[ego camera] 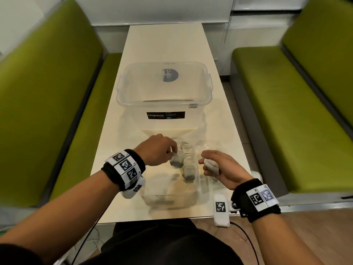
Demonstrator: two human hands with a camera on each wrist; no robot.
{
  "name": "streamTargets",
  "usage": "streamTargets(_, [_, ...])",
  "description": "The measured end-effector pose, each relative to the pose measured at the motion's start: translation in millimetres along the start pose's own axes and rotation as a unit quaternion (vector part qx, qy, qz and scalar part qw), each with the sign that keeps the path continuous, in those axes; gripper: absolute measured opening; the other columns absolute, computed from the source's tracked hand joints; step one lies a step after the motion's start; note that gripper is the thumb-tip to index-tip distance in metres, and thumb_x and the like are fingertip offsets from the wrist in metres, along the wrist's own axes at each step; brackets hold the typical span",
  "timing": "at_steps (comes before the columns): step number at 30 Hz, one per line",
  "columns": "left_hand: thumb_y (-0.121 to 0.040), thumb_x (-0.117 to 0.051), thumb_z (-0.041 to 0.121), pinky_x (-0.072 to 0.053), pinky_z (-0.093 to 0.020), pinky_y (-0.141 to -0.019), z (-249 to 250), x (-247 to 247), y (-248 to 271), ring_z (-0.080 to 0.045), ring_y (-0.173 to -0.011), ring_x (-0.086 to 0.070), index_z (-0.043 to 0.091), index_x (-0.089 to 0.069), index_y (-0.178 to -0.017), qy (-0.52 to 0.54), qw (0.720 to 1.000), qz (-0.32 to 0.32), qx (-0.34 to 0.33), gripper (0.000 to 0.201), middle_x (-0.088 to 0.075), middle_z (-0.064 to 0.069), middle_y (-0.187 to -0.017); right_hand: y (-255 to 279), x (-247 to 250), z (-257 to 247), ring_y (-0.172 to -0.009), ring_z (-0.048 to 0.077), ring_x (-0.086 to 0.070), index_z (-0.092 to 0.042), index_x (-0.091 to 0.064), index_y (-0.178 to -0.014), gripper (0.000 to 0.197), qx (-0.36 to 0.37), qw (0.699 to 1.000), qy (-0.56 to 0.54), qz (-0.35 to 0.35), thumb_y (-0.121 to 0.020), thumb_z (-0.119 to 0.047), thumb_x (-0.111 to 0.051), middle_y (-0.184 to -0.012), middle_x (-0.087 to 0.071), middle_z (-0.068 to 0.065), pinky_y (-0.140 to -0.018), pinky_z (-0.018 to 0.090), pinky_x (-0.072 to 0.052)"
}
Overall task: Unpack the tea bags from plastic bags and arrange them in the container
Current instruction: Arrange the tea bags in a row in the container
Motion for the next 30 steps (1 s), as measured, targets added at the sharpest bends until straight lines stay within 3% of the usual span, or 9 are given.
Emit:
streamTargets(4, [-0.095,-0.061,0.021,-0.051,-0.029,-0.078,0,-20,-10,-0.018,-0.088,-0.065,0.024,-0.072,-0.110,-0.006,1.000,-0.029,0.011,0.019,-0.075,0.000,-0.103,2,1,-3,-0.075,0.028,-0.064,-0.001,-0.058,-0.121,0.031,-0.009,0.999,-0.037,-0.022,-0.092,0.007,-0.057,-0.102,-0.067,0.021,-0.070,0.032,-0.059])
streamTargets(13, [-0.096,-0.059,0.018,-0.047,-0.030,-0.081,3,-34,-25,-0.024,-0.101,-0.065,0.020,-0.071,-0.113,-0.017,0.999,-0.035,0.008,0.020,-0.073,-0.003,-0.110,4,-2,-3,-0.082,0.034,-0.067,0.001,-0.056,-0.124,0.039,-0.018,0.998,-0.045,-0.045,-0.089,0.014,-0.044,-0.101,-0.066,0.023,-0.089,0.040,-0.059])
streamTargets(19, [-0.098,-0.060,0.024,-0.049,-0.032,-0.079,-2,-37,-27,-0.019,-0.087,-0.059,0.023,-0.068,-0.114,-0.030,0.999,-0.023,0.016,0.018,-0.073,-0.003,-0.107,4,-2,-4,-0.081,0.033,-0.066,0.001,-0.051,-0.130,0.041,-0.020,0.998,-0.034,-0.047,-0.092,0.014,-0.043,-0.103,-0.065,0.023,-0.078,0.035,-0.063])
streamTargets(25, [-0.097,-0.064,0.029,-0.047,-0.031,-0.079,-8,-30,-25,-0.025,-0.096,-0.065,0.021,-0.067,-0.113,-0.020,0.999,0.003,0.029,0.018,-0.073,-0.004,-0.107,1,-3,-1,-0.082,0.029,-0.067,-0.002,-0.045,-0.135,0.048,-0.013,0.999,-0.005,-0.052,-0.091,0.018,-0.044,-0.110,-0.067,0.027,-0.078,0.036,-0.063])
streamTargets(30, [-0.097,-0.064,0.035,-0.051,-0.028,-0.078,-2,-10,-11,-0.014,-0.089,-0.067,0.025,-0.070,-0.110,0.069,0.996,0.060,0.019,0.017,-0.074,0.005,-0.098,4,-7,1,-0.086,0.026,-0.068,-0.007,-0.041,-0.140,0.052,0.007,0.995,0.056,-0.080,-0.094,0.018,-0.046,-0.113,-0.071,0.027,-0.076,0.033,-0.060])
Point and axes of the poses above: each hand's wrist, its own y-axis away from the middle knuckle, its own x-axis out of the back of the hand, z = x × y, the point moved 4 cm from there along -y, towards the middle knuckle
